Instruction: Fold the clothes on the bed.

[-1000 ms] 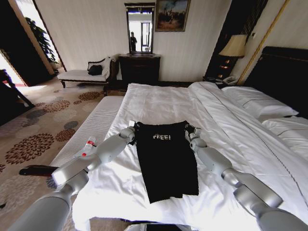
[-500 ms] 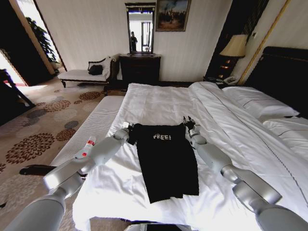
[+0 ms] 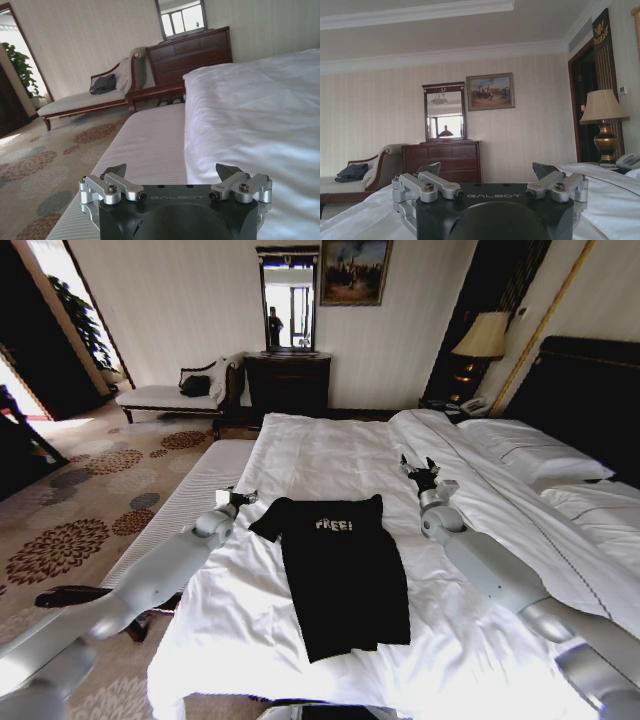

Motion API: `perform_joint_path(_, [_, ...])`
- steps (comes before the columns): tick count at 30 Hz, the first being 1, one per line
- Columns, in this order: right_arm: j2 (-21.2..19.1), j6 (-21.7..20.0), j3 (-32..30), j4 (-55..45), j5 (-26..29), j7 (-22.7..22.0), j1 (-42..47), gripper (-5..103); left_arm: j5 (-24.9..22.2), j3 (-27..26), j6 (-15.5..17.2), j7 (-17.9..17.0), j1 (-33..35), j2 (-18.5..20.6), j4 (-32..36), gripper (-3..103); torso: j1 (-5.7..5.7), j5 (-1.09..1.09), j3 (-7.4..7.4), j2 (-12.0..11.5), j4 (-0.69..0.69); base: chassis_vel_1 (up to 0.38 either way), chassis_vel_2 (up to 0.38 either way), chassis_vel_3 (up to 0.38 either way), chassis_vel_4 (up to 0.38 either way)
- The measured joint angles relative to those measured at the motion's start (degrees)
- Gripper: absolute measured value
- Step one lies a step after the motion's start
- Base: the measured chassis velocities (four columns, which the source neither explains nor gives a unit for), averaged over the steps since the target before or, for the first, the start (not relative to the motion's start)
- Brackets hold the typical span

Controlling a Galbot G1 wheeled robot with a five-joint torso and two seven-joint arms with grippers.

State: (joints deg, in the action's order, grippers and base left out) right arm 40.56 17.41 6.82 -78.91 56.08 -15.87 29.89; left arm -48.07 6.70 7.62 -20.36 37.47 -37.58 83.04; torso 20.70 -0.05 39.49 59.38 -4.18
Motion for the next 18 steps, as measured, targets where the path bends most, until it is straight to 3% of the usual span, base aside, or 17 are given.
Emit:
perform_joint_path(2, [-1.45,0.92,-1.36,-1.85,-0.46,-1.38,2.53,100,0.74,-2.31,-0.61,-1.01,3.15,0.79,0.47,100,0.00,-0.07,-0.01,0.01,-0.02,0.019,0.055,0.025,-0.007])
perform_joint_path(4, [-3.33,3.08,-4.35,-5.35,-4.32,-5.46,8.25,100,2.43,-7.64,-2.53,-2.87,11.15,1.30,2.05,100,0.00,0.00,-0.01,0.00,-0.17,0.009,0.027,0.001,-0.004])
perform_joint_path(6, [-3.75,4.65,-9.10,-8.71,-8.36,-7.29,15.09,100,3.59,-12.69,-4.18,-3.41,18.29,0.32,3.93,100,0.00,-0.03,-0.01,0.01,-0.21,0.000,0.000,0.000,0.000])
perform_joint_path(9, [-2.59,5.00,-13.29,-11.30,-9.48,-7.79,20.06,100,4.10,-16.31,-5.64,-3.28,22.16,-1.33,5.32,100,0.00,0.07,-0.01,0.00,-0.24,0.000,0.000,0.000,0.000])
perform_joint_path(10, [-0.92,5.22,-17.31,-13.32,-10.25,-7.96,23.58,100,4.20,-19.17,-6.61,-2.71,24.61,-3.28,6.53,100,0.00,0.08,-0.01,0.01,-0.17,0.000,0.000,0.000,0.000])
perform_joint_path(13, [3.36,5.86,-25.38,-14.83,-12.48,-6.81,29.12,100,4.64,-23.32,-7.48,-1.45,27.70,-7.94,8.33,100,0.01,-0.02,0.00,0.01,-0.14,0.000,0.000,0.000,0.000])
perform_joint_path(14, [3.36,5.86,-25.38,-14.83,-12.48,-6.81,29.12,100,4.64,-23.32,-7.48,-1.45,27.70,-7.94,8.33,100,0.01,-0.02,0.00,0.01,-0.14,0.000,0.000,0.000,0.000])
perform_joint_path(17, [8.32,6.69,-31.95,-14.07,-14.97,-4.19,31.51,100,4.89,-25.06,-7.33,-1.11,28.53,-12.46,10.47,100,0.01,-0.01,0.00,0.00,-0.13,0.000,0.000,0.000,0.000])
perform_joint_path(18, [14.78,8.21,-36.74,-11.91,-21.22,-0.46,32.34,100,6.25,-25.81,-6.35,-1.03,29.28,-16.65,14.83,100,0.02,0.05,0.00,0.00,-0.18,0.000,0.000,0.000,0.000])
